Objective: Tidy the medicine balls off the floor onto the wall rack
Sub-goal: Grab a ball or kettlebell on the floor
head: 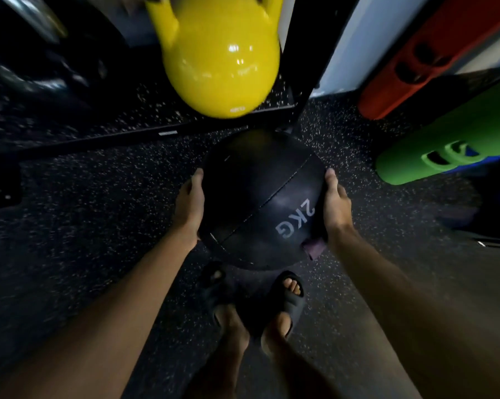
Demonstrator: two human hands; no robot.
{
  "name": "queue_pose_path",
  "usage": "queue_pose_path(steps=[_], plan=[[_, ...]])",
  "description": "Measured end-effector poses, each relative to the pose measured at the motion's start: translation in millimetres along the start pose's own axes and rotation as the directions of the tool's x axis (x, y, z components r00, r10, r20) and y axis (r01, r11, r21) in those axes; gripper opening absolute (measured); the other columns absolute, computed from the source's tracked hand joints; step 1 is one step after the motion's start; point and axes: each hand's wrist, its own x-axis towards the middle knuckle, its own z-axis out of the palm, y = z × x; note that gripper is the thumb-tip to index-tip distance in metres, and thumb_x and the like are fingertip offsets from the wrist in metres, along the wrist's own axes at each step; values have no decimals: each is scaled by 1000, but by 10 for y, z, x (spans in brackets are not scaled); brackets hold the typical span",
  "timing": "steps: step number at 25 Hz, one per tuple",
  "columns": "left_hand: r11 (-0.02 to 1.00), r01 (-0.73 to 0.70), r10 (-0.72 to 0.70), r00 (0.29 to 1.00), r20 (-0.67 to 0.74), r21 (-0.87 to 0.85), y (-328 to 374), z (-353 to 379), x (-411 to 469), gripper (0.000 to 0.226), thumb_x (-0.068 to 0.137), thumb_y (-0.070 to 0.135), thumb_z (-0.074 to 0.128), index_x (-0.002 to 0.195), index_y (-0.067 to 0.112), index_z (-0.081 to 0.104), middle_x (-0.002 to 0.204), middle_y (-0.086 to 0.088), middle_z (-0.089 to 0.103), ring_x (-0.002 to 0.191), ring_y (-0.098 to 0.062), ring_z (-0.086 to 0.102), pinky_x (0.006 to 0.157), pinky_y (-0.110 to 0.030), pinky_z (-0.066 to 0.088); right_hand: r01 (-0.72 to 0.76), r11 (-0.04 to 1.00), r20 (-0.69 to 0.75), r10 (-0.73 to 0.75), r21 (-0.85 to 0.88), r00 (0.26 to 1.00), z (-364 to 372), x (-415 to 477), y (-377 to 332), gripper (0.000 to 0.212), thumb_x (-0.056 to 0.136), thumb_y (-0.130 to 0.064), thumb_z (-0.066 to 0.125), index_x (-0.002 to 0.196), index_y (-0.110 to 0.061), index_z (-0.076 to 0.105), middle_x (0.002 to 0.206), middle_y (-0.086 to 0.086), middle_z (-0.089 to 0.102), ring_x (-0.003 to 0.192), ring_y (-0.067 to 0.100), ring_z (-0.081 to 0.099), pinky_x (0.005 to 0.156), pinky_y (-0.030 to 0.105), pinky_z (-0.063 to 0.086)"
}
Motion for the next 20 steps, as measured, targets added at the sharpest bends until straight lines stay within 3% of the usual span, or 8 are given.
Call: queue_pose_path(steps=[2, 5, 8, 14, 20], plan=[[999, -32, 32, 999, -36, 15, 286, -189, -480, 61, 91, 67, 45, 134, 26, 58, 134, -2, 59, 118, -27, 58, 104, -46, 47, 20, 1000, -9, -20, 9, 1000, -132, -468, -281, 69, 95, -68, 41, 143, -18, 48, 130, 0, 57, 112, 20, 54, 98, 34, 42], [994, -81, 84, 996, -36, 77, 729, -484, -1142, 64, 92, 68, 43, 137, 25, 57, 143, -4, 54, 126, -31, 52, 109, -50, 42, 63, 998, -48, -62, 6, 997, -317, -1172, -679, 85, 83, -81, 40, 143, -22, 50, 139, 6, 57, 125, 27, 55, 111, 43, 41], [980, -167, 170, 985, -15, 109, 1162, -759, -1701, 61, 90, 70, 43, 128, 26, 63, 134, -5, 61, 119, -29, 58, 105, -48, 46, 114, 993, -95, -112, 21, 989, -455, -1769, -1023, 93, 76, -85, 38, 143, -23, 52, 141, 5, 57, 129, 27, 54, 114, 46, 39], [913, -404, 402, 915, 41, 55, 2039, -1245, -2749, 72, 77, 78, 46, 124, 27, 67, 124, -1, 67, 112, -23, 62, 104, -43, 49, 292, 954, -161, -279, 64, 947, -736, -2869, -1899, 99, 71, -87, 37, 138, -18, 57, 135, 4, 62, 128, 24, 55, 113, 45, 39], [830, -557, 557, 829, 60, -5, 2669, -1602, -3723, 67, 88, 74, 38, 133, 29, 60, 133, 1, 62, 120, -23, 57, 107, -42, 44, 485, 872, -189, -467, 60, 864, -1093, -3837, -2837, 97, 72, -87, 37, 139, -20, 56, 140, 6, 59, 131, 25, 53, 114, 45, 37]])
